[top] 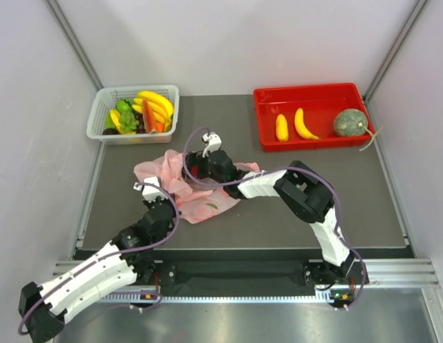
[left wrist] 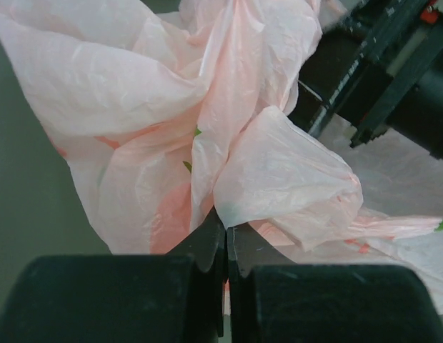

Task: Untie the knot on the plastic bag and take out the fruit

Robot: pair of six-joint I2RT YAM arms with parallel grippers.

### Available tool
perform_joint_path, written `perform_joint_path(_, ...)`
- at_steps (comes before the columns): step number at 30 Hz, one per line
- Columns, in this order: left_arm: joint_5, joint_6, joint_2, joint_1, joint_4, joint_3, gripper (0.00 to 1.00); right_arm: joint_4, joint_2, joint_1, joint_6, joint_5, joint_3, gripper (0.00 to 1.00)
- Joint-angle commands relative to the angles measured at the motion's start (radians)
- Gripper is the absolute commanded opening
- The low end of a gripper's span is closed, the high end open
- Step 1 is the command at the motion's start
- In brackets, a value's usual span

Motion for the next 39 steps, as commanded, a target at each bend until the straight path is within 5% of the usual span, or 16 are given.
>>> perform_joint_path(1, 0.04, -0.028, -0.009, 0.0, 0.082, -0.03, 0.0, -0.046, 0.047, -0.005, 0.005, 0.014, 0.093, 1.0)
perform_joint_path(10, 0.058, -0.027, -0.035, 0.0, 0.099, -0.061, 0.0, -0.235, 0.161, -0.001, -0.015, 0.083, 0.288, 0.94)
perform_joint_path(16, 0.075, -0.05, -0.055, 0.001, 0.09, -0.081, 0.0, -0.295, 0.171, -0.004, -0.025, 0.154, 0.316, 0.82)
perform_joint_path(22, 0.069, -0.057, -0.097, 0.003, 0.072, -0.093, 0.0, -0.243, 0.089, -0.018, -0.052, 0.151, 0.208, 0.63)
perform_joint_path(26, 0.066, -0.079, -0.115, 0.001, 0.052, -0.105, 0.0, -0.194, -0.017, -0.036, -0.089, 0.109, 0.086, 0.38)
perform_joint_path(29, 0.068, -0.091, -0.129, 0.001, 0.05, -0.113, 0.0, -0.16, -0.134, -0.064, -0.114, 0.011, -0.038, 0.29)
perform_joint_path(33, 0.069, -0.096, -0.14, 0.001, 0.065, -0.116, 0.0, -0.165, -0.285, -0.114, -0.126, -0.304, -0.195, 0.24)
perform_joint_path(39, 0.071, -0.08, -0.132, 0.001, 0.107, -0.101, 0.0, -0.451, -0.416, -0.183, -0.21, -0.782, -0.188, 0.1)
